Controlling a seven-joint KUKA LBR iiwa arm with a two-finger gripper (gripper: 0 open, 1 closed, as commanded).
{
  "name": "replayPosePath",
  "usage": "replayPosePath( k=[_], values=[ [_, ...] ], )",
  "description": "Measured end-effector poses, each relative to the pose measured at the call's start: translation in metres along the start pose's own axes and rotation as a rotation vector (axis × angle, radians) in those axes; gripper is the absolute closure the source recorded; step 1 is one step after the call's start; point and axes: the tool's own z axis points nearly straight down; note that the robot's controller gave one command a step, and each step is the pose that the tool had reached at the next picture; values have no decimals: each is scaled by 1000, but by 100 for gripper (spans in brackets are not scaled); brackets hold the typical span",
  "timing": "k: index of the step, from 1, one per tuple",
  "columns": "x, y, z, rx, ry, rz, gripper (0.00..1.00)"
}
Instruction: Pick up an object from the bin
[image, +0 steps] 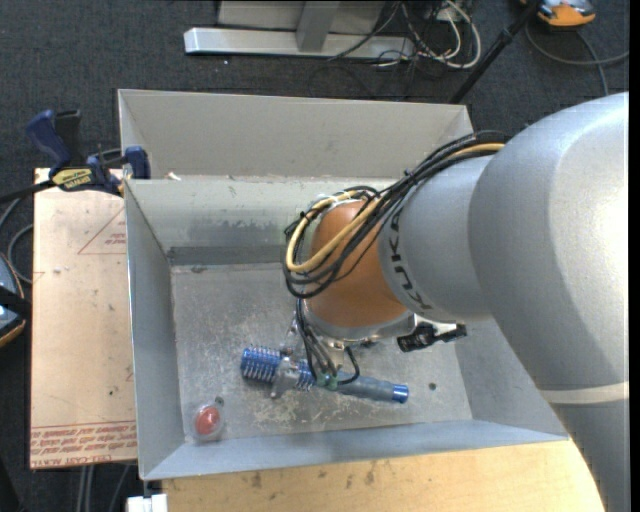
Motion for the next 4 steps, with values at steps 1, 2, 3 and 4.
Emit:
replayPosePath(
  k=[1,2,3,4],
  values=[
    [0,0,-14,3,2,0,100],
    [0,1,-31,3,2,0,100],
    [0,1,-36,3,4,0,100],
    [-2,2,-101,1,-2,-1,100]
  ],
)
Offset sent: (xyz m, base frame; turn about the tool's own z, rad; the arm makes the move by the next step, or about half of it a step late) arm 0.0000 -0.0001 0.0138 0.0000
